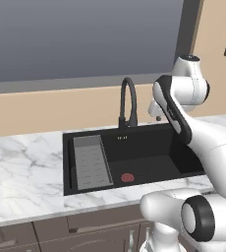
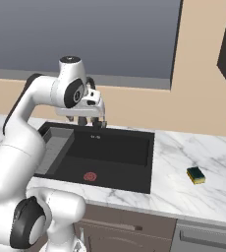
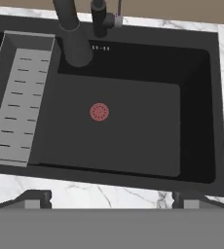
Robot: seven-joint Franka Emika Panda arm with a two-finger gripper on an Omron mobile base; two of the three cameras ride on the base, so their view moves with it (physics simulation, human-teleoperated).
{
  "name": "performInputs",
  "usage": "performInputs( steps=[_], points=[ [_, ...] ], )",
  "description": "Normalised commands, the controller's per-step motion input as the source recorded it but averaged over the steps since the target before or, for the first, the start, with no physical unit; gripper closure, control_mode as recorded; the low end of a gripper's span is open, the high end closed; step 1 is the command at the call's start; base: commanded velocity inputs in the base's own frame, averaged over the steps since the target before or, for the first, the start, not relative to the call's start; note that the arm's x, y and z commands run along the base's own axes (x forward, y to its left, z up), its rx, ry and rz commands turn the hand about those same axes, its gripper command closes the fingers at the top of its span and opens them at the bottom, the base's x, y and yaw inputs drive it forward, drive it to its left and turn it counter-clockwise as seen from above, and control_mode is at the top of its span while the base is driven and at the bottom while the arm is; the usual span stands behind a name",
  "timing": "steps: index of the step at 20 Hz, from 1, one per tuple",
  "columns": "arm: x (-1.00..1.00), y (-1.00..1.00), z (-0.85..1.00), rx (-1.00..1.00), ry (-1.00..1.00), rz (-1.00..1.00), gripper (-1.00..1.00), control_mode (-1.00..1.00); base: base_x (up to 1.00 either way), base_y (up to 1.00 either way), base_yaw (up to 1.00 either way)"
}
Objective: Soak the sponge with water for a few seconds and then drop it inside the sink.
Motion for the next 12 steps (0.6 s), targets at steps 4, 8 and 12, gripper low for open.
performInputs(
  steps=[4, 8, 12],
  points=[
    [0.04, -0.33, 0.0, 0.0, 0.0, 0.0, -1.0, -1.0, 0.0, 0.0, 0.0],
    [0.01, -0.21, 0.0, 0.0, 0.0, 0.0, -1.0, -1.0, 0.0, 0.0, 0.0],
    [0.0, -0.19, 0.0, 0.0, 0.0, 0.0, -1.0, -1.0, 0.0, 0.0, 0.0]
  ],
)
